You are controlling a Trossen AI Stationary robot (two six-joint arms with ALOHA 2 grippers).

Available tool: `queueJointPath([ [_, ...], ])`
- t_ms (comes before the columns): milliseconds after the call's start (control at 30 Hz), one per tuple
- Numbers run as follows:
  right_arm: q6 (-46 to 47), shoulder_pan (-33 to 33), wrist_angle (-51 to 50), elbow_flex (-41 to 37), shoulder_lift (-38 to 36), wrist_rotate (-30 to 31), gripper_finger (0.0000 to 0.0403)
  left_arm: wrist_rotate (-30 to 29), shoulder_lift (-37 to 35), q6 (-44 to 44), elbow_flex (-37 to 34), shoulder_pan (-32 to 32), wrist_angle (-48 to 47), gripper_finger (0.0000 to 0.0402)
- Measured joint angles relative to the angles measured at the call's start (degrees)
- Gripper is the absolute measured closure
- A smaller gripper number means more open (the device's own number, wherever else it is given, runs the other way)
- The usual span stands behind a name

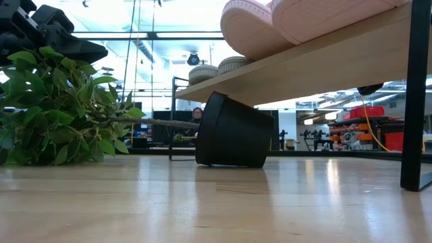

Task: Pick and place slides into the shelf
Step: Return to Home Position

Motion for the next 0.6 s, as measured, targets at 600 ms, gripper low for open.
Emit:
queueJointPath([
  [600,0.00,0.02,0.00,0.00,0.01,-0.02,0.0389,-0.02,0.01,0.00,0.00,-0.01,0.00,0.0363],
])
